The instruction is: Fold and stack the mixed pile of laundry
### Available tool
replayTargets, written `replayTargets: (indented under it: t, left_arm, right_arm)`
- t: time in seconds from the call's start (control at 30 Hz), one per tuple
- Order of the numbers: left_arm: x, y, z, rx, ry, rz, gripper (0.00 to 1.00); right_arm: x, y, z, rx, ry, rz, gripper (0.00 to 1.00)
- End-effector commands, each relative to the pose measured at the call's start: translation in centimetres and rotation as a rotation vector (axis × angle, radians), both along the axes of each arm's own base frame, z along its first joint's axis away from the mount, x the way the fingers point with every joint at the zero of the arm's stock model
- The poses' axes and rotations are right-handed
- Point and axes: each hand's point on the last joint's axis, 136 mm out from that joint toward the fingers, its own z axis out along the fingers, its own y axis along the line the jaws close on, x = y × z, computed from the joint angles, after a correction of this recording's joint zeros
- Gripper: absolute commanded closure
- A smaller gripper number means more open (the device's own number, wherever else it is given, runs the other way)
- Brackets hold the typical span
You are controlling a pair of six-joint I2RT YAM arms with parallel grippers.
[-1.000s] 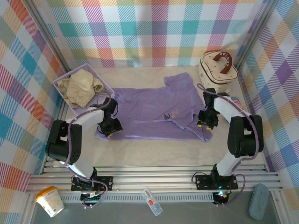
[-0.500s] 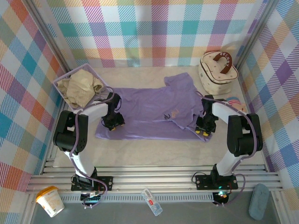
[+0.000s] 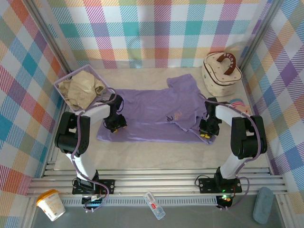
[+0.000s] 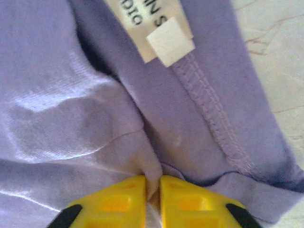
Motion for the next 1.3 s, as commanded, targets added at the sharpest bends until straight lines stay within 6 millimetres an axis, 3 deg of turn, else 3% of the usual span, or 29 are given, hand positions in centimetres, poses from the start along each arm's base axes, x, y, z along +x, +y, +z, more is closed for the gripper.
replayTargets:
  t: [0.0,0.07,0.2,0.4,0.63,0.73,0.8,0.87,0.93,1.0,1.1,1.17,1.27]
  left_arm:
    - [-1.2,0.8,-2.1,0.045,0.066,-0.002,0.56]
    - [-1.4,0.9,-2.1,0.048,0.068,-0.004,0.56]
    - [-1.7,1.1,-2.2,0.058,0.071,-0.011,0.56]
    - [-2.3,1.6,-2.8,0.083,0.09,-0.032,0.56]
    - [-2.6,1.7,-2.8,0.087,0.095,-0.039,0.56]
    - [-2.4,1.6,-2.1,0.083,0.093,-0.047,0.47]
    - [-2.2,1.4,-1.2,0.071,0.084,-0.054,0.37]
    - [-1.9,1.1,0.2,0.058,0.063,-0.059,0.34]
    - [-1.7,0.7,2.0,0.034,0.035,-0.068,0.33]
    - [-1.6,0.0,3.7,0.008,0.009,-0.079,0.33]
    - [-1.6,-1.3,5.6,-0.03,-0.038,-0.097,0.35]
    - [-1.6,-2.0,5.8,-0.062,-0.053,-0.086,0.37]
    - [-1.9,-2.4,4.5,-0.084,-0.05,-0.051,0.39]
  right_arm:
    - [0.1,0.8,0.7,0.045,-0.028,0.002,0.93]
    - [0.3,0.2,1.0,0.014,-0.032,0.008,1.0]
    - [1.1,-1.6,2.5,-0.055,-0.07,0.004,1.0]
    - [4.0,-5.1,5.5,-0.135,-0.151,-0.001,1.0]
    - [6.2,-5.8,4.2,-0.159,-0.131,0.012,1.0]
    - [6.5,-6.6,4.3,-0.21,-0.098,0.005,0.72]
    - [6.3,-6.7,5.2,-0.213,-0.107,0.01,0.65]
    - [5.5,-6.7,6.4,-0.217,-0.118,0.003,0.63]
    - [4.4,-5.9,7.5,-0.174,-0.135,-0.011,0.64]
    - [3.6,-3.9,7.9,-0.1,-0.155,-0.012,0.71]
    - [2.2,-0.8,7.1,-0.015,-0.136,-0.016,0.81]
    - [1.4,0.7,5.5,0.052,-0.103,-0.06,0.85]
    - [0.6,1.9,2.9,0.117,-0.05,-0.151,0.88]
